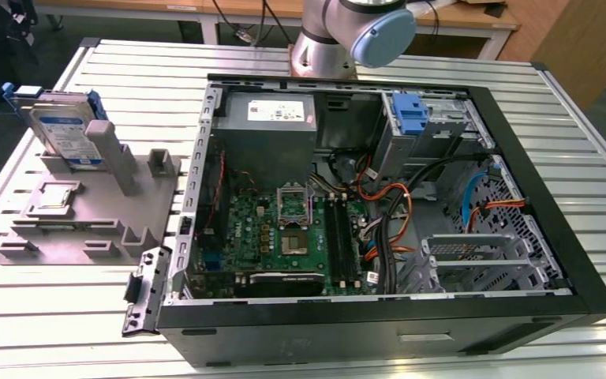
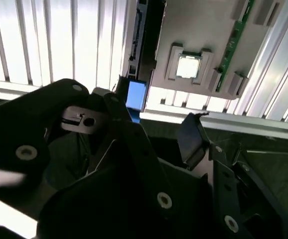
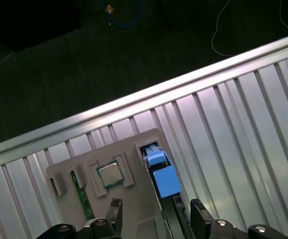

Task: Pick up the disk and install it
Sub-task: 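Pick up the disk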

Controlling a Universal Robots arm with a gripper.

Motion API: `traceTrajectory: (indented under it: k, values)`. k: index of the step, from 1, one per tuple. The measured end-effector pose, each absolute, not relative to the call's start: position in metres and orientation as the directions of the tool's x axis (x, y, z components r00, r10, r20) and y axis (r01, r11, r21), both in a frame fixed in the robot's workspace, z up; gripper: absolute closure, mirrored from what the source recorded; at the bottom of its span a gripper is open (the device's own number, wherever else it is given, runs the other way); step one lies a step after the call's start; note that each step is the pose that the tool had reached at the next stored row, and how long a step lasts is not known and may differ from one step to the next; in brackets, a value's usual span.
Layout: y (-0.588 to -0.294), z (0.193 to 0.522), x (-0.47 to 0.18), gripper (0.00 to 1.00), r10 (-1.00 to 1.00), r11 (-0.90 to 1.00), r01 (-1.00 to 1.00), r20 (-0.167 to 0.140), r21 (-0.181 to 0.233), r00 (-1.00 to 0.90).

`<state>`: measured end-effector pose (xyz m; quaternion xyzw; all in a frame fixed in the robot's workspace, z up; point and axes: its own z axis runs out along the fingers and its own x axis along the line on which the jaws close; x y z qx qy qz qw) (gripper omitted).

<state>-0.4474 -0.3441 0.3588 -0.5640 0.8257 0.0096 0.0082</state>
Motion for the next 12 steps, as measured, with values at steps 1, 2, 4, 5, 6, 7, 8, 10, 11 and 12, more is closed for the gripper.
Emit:
traceTrajectory:
  k: [1,2,4,5,6,7,8,10,11,12]
  values:
    - [-0.344,0.357,-0.449,0.35,-0.932,0.363,-0.932,-0.025,0.007,-0.363]
    - [-0.344,0.355,-0.450,0.35,-0.934,0.357,-0.934,-0.027,0.008,-0.357]
    - [-0.344,0.353,-0.450,0.35,-0.944,0.329,-0.944,-0.030,0.009,-0.329]
    - [-0.344,0.351,-0.450,0.35,-0.950,0.311,-0.950,-0.031,0.009,-0.311]
    - [-0.344,0.350,-0.450,0.35,-0.955,0.294,-0.956,-0.032,0.009,-0.294]
    - [-0.344,0.349,-0.450,0.35,-0.960,0.277,-0.961,-0.033,0.010,-0.277]
    - [-0.344,0.348,-0.450,0.35,-0.965,0.261,-0.965,-0.035,0.010,-0.262]
    - [-0.344,0.346,-0.451,0.35,-0.969,0.243,-0.970,-0.039,0.011,-0.243]
    - [-0.343,0.345,-0.451,0.35,-0.970,0.239,-0.971,-0.041,0.012,-0.239]
    - [-0.342,0.344,-0.451,0.35,-0.971,0.237,-0.971,-0.042,0.012,-0.237]
